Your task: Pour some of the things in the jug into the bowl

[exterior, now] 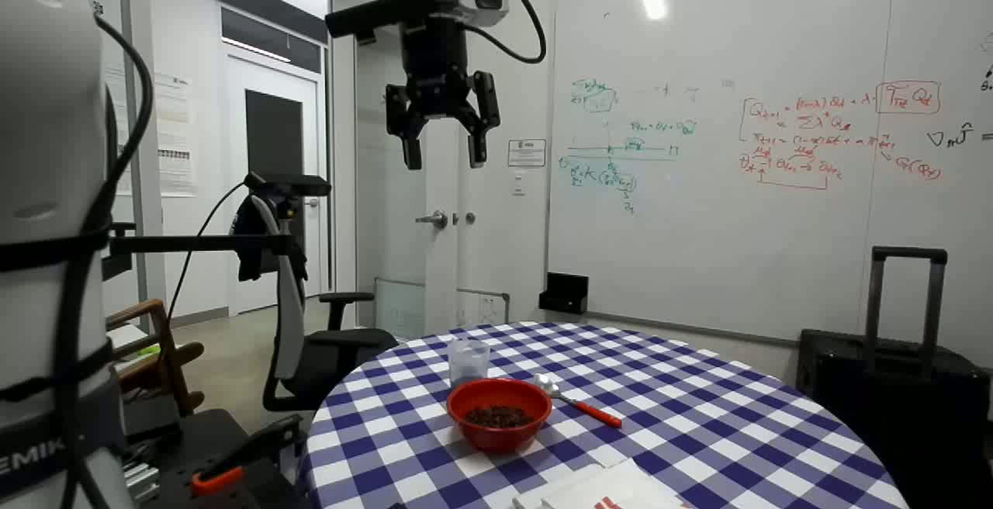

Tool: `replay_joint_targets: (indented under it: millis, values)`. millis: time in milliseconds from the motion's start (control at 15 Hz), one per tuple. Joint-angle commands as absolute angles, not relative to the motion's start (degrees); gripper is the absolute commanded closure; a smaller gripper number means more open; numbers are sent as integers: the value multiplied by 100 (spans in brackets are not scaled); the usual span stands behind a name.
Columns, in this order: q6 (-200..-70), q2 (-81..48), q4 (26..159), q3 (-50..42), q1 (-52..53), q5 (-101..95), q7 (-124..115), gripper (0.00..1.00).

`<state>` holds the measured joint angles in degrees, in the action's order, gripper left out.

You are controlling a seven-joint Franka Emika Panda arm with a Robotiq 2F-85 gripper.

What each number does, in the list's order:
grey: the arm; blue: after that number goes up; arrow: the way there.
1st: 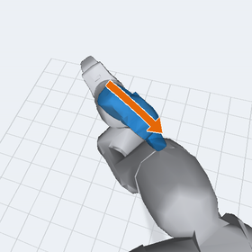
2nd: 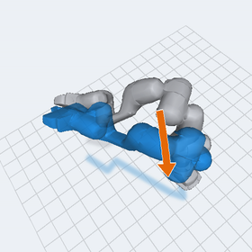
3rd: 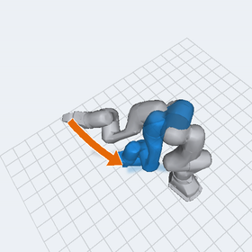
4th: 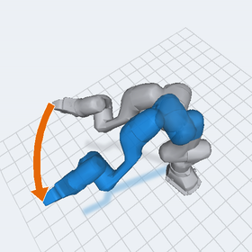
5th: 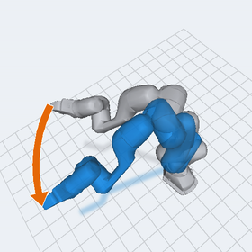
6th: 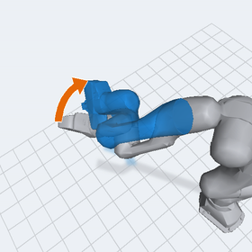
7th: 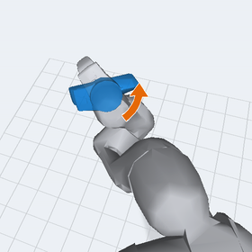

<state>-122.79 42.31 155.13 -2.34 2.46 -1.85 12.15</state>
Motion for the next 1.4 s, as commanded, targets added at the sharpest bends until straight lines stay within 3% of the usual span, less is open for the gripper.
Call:
replay_joint_targets:
  millis: [0, 1333]
  values:
    - [-12260, 4231, 15499, -253, 270, -203, 1199, 0]
    - [-12368, -529, 11965, 363, 644, -999, 2902, 0]
